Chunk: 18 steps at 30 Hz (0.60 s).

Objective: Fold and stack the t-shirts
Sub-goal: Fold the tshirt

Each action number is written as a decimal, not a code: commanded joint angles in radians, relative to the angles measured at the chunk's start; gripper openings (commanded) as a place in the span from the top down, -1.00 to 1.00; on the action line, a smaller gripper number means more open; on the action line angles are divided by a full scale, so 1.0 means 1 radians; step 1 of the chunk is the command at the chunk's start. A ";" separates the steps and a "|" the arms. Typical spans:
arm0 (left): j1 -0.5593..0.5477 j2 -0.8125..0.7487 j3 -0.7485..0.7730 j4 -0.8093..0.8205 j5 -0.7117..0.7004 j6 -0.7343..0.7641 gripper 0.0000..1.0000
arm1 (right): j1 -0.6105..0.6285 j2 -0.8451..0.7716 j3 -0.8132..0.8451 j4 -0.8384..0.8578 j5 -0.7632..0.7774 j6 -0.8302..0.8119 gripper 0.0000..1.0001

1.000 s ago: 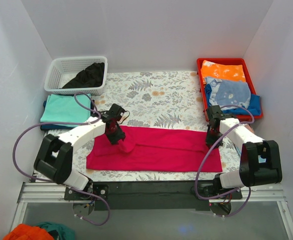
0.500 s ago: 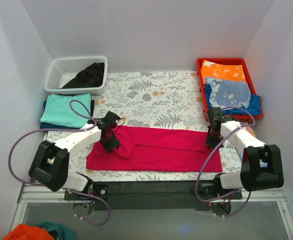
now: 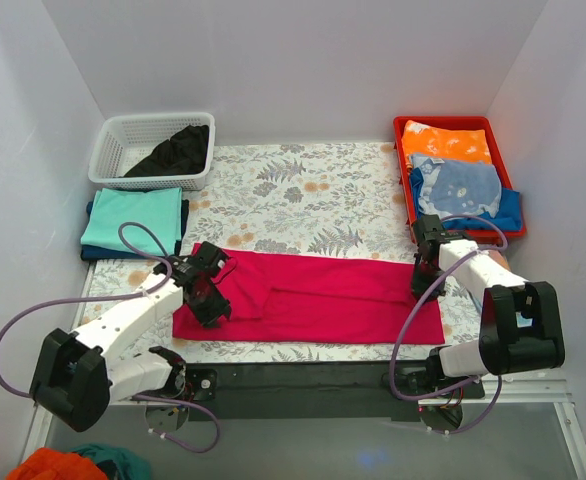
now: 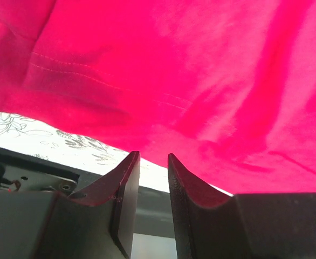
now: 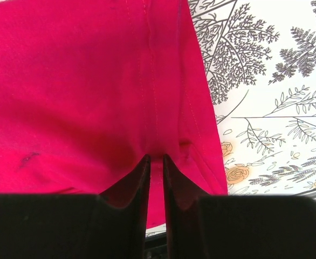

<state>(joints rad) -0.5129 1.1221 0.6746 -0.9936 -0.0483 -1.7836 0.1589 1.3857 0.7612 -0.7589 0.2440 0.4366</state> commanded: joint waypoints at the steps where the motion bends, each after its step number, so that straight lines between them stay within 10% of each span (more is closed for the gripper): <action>1: -0.003 -0.025 0.156 -0.037 -0.083 -0.010 0.46 | 0.005 -0.010 0.052 0.001 -0.018 -0.015 0.59; 18: 0.088 0.453 0.284 0.107 -0.091 0.026 0.43 | 0.005 -0.070 0.119 -0.034 -0.008 -0.012 0.56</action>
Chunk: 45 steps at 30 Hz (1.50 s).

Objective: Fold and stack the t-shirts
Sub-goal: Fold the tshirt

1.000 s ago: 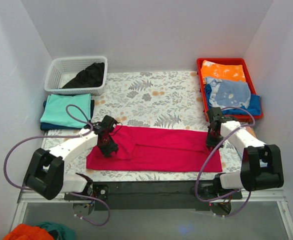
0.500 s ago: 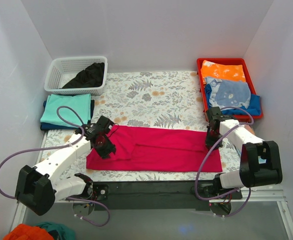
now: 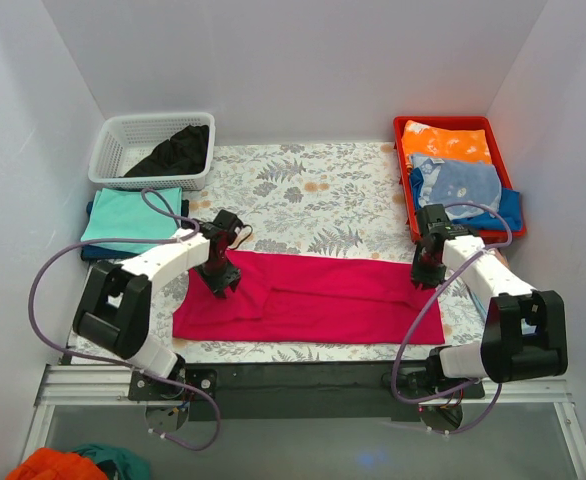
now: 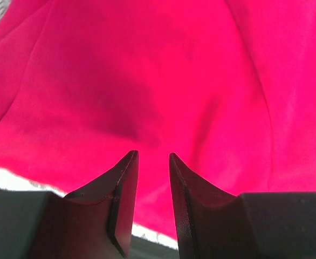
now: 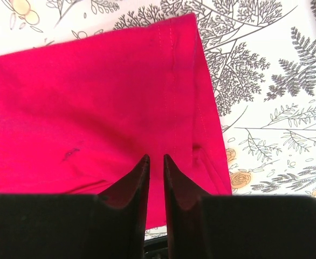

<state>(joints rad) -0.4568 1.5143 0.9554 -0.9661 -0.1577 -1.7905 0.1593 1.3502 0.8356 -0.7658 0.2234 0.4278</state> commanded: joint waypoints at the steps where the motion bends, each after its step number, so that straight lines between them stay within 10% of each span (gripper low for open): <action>1: 0.043 0.081 0.011 0.098 0.026 0.043 0.43 | 0.005 -0.039 0.045 -0.027 0.014 -0.001 0.56; 10: 0.084 0.509 0.365 0.158 0.063 0.187 0.43 | 0.005 -0.051 0.057 -0.029 0.019 0.022 0.55; 21: 0.104 1.122 1.362 0.076 0.063 0.358 0.41 | 0.006 0.010 0.125 -0.026 0.010 -0.017 0.54; 36: 0.213 1.141 1.151 1.095 0.641 0.191 0.28 | 0.219 -0.059 0.129 -0.072 -0.187 -0.202 0.48; 45: 0.230 0.948 1.119 1.112 0.629 0.230 -0.13 | 0.479 0.004 0.060 -0.001 -0.174 -0.089 0.47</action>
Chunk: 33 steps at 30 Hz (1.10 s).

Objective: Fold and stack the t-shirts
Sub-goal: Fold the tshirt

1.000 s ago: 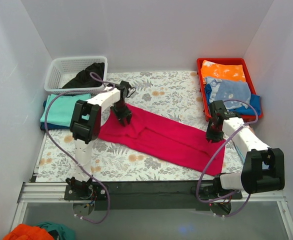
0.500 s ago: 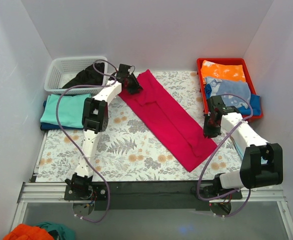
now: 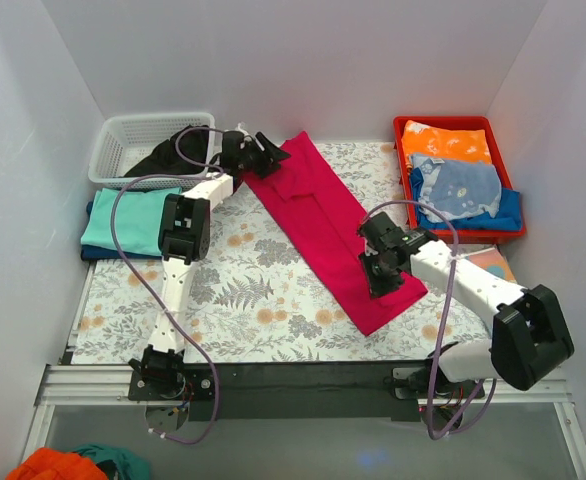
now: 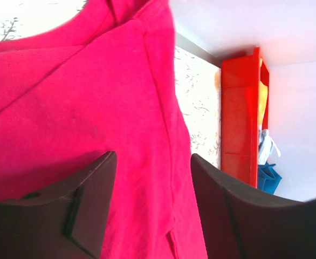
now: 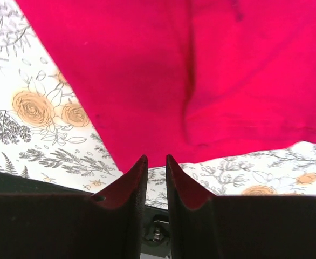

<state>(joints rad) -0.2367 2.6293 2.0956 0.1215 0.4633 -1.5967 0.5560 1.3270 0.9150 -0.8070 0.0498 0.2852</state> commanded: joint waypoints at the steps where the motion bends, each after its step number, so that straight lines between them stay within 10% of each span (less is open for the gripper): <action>1: 0.011 -0.190 -0.025 0.006 0.011 0.049 -0.15 | 0.097 0.052 -0.025 0.052 -0.007 0.058 0.46; 14: 0.002 -0.664 -0.511 -0.256 -0.135 0.204 -0.16 | 0.445 0.328 -0.053 0.166 -0.042 0.163 0.51; 24: 0.000 -0.827 -0.594 -0.433 -0.245 0.313 -0.16 | 0.699 0.668 0.372 0.077 -0.058 0.097 0.52; 33: 0.000 -0.830 -0.556 -0.528 -0.244 0.342 -0.16 | 0.702 0.594 0.510 -0.018 0.102 0.121 0.51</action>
<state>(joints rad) -0.2337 1.8633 1.5105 -0.3458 0.2253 -1.2854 1.2545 1.9663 1.3785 -0.8661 0.0494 0.3763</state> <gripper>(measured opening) 0.578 0.243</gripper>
